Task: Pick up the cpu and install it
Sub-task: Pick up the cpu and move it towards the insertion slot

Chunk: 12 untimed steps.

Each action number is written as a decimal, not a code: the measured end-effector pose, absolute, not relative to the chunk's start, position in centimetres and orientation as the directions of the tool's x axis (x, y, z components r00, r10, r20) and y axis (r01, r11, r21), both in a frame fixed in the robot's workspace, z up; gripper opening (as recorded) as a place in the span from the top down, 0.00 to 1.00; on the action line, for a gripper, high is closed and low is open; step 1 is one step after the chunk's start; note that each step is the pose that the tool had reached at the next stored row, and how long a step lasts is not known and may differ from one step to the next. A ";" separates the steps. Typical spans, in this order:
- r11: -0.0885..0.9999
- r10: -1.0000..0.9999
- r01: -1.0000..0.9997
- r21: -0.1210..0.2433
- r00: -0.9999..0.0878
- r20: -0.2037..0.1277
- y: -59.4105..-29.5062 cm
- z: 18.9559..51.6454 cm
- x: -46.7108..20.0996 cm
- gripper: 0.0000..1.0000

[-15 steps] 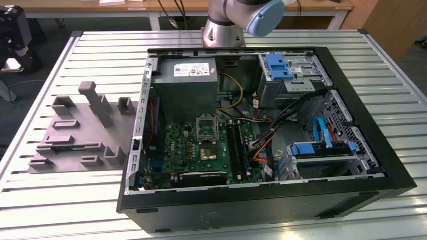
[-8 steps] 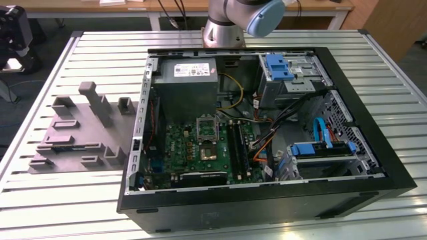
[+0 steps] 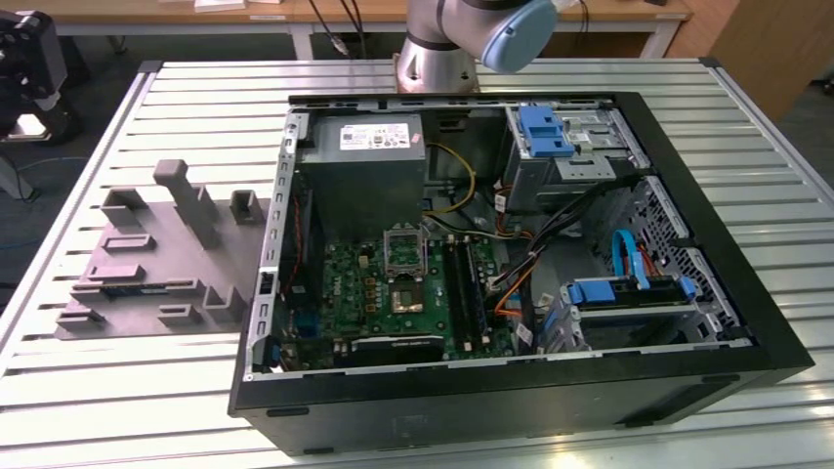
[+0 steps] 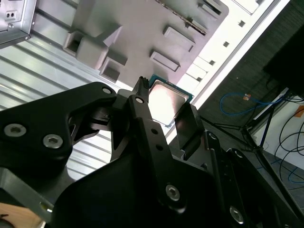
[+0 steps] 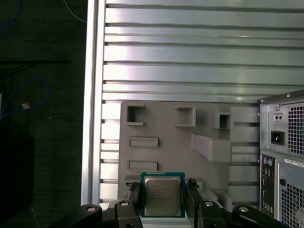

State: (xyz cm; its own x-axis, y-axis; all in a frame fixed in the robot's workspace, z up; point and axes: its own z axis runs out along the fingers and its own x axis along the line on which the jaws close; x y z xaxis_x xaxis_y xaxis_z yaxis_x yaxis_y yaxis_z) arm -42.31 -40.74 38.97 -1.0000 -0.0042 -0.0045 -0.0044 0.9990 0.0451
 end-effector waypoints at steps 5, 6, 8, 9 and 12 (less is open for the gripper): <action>0.999 -0.004 -0.004 0.045 -1.000 -0.004 -40.7 39.0 -42.2 0.53; 0.999 -0.004 -0.004 0.045 -1.000 -0.004 -40.7 39.0 -42.2 0.53; 0.999 -0.004 -0.004 0.045 -1.000 -0.005 -40.7 39.0 -42.1 0.53; 0.999 -0.004 -0.004 0.045 -1.000 -0.005 -40.7 39.0 -42.1 0.53; 0.999 -0.004 -0.004 0.045 -1.000 -0.004 -40.7 39.0 -42.0 0.53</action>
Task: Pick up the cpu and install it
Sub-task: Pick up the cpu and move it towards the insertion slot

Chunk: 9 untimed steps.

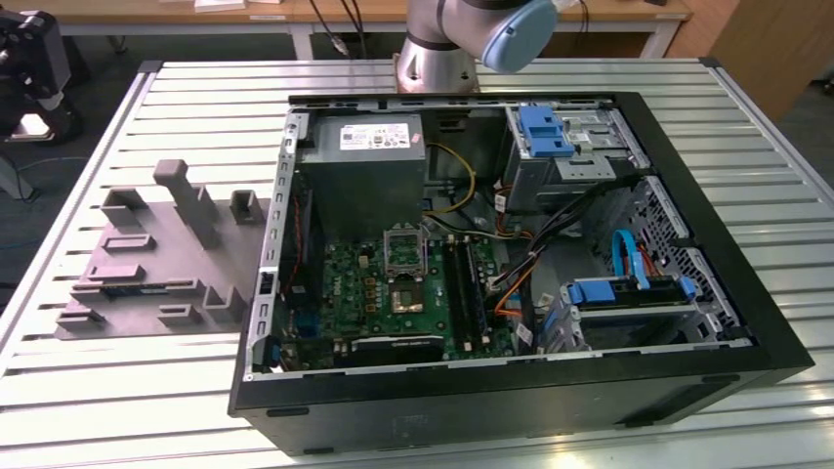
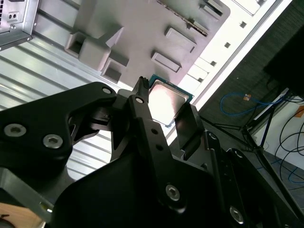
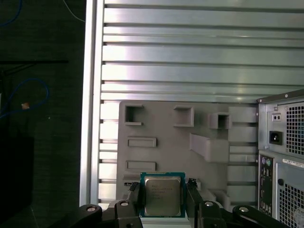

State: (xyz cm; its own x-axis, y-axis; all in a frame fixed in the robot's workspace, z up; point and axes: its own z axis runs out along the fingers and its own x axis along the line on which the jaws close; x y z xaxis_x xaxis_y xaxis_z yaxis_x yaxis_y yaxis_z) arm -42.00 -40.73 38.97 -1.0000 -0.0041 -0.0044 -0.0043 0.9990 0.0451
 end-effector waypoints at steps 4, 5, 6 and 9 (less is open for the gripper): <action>0.999 -0.004 -0.004 0.045 -1.000 -0.004 -40.7 39.0 -41.9 0.53; 0.999 -0.004 -0.004 0.045 -1.000 -0.005 -40.7 39.0 -41.9 0.53; 0.999 -0.004 -0.004 0.045 -1.000 -0.005 -40.7 39.0 -41.8 0.53; 0.999 -0.004 -0.004 0.045 -1.000 -0.004 -40.7 39.0 -41.8 0.53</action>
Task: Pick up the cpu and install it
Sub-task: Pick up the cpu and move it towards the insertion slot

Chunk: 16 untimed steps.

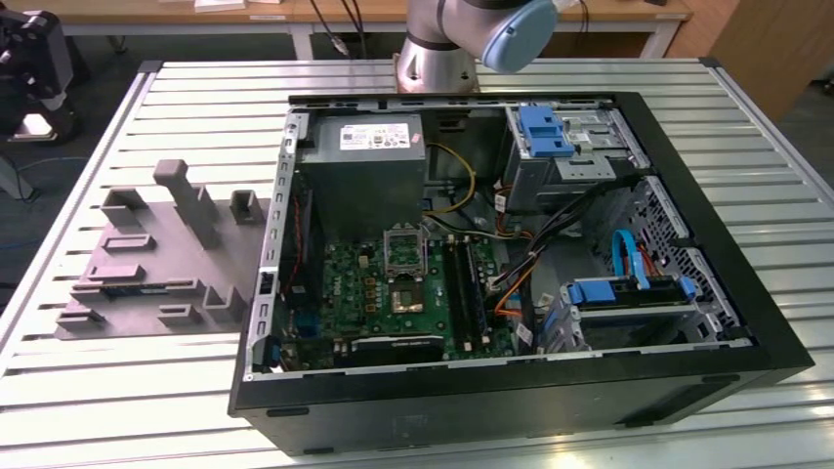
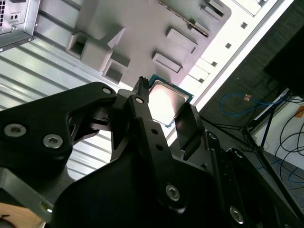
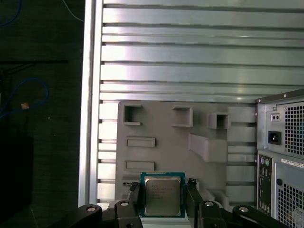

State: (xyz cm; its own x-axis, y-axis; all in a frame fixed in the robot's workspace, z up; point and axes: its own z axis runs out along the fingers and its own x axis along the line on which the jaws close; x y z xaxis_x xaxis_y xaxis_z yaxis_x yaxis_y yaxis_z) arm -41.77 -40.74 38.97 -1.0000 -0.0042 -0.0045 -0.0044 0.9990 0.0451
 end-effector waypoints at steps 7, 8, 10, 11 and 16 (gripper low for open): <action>0.999 -0.004 -0.004 0.045 -1.000 -0.005 -40.7 39.0 -41.6 0.53; 0.999 -0.004 -0.004 0.045 -1.000 -0.005 -40.7 39.0 -41.6 0.53; 0.999 -0.004 -0.004 0.045 -1.000 -0.004 -40.7 39.0 -41.6 0.53; 0.999 -0.004 -0.004 0.045 -1.000 -0.005 -40.7 39.0 -41.5 0.53; 0.999 -0.004 -0.004 0.045 -1.000 -0.004 -40.7 39.0 -41.4 0.53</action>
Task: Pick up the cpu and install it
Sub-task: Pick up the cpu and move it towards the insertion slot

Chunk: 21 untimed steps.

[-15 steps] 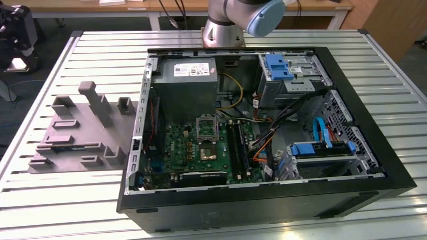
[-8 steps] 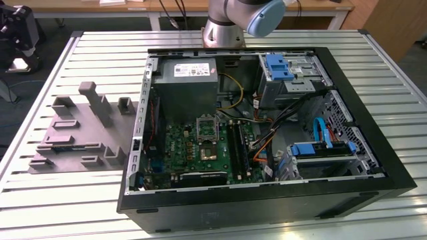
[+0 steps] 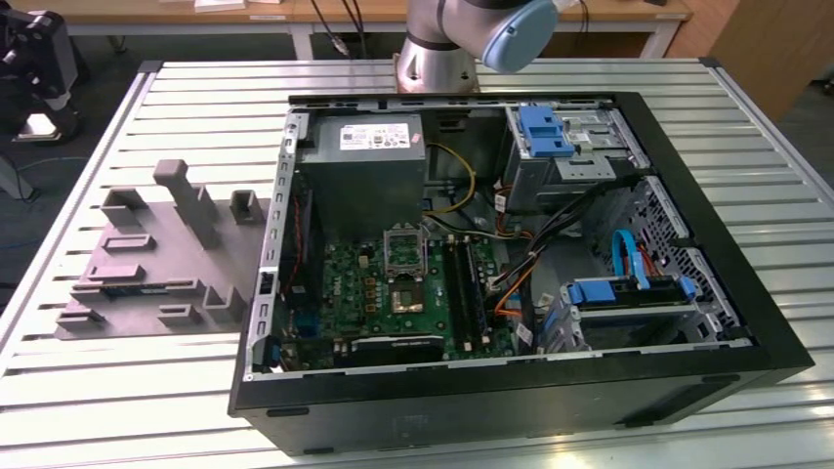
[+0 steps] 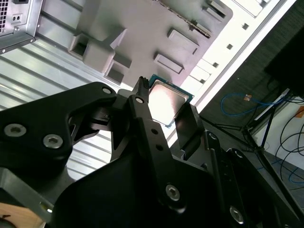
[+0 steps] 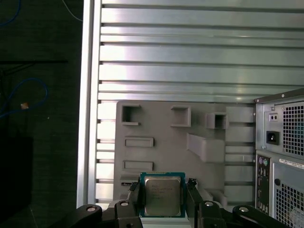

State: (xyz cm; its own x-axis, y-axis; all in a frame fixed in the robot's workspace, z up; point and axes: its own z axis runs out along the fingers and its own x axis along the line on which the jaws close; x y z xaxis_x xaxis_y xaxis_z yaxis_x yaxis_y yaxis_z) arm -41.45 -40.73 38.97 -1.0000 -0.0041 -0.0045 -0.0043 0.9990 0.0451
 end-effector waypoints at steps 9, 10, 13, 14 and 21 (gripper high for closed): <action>0.999 -0.004 -0.004 0.045 -1.000 -0.005 -40.7 39.0 -41.3 0.53; 0.999 -0.004 -0.004 0.045 -1.000 -0.004 -40.7 39.0 -41.2 0.53; 0.999 -0.004 -0.004 0.045 -1.000 -0.004 -40.7 39.0 -41.2 0.53; 0.999 -0.004 -0.004 0.045 -1.000 -0.005 -40.7 39.0 -41.2 0.53; 0.999 -0.004 -0.004 0.045 -1.000 -0.004 -40.7 39.0 -41.0 0.53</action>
State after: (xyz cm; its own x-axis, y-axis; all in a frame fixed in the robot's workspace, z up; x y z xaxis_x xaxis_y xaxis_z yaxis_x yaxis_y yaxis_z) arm -40.96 -40.73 38.97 -1.0000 -0.0041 -0.0045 -0.0043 0.9990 0.0450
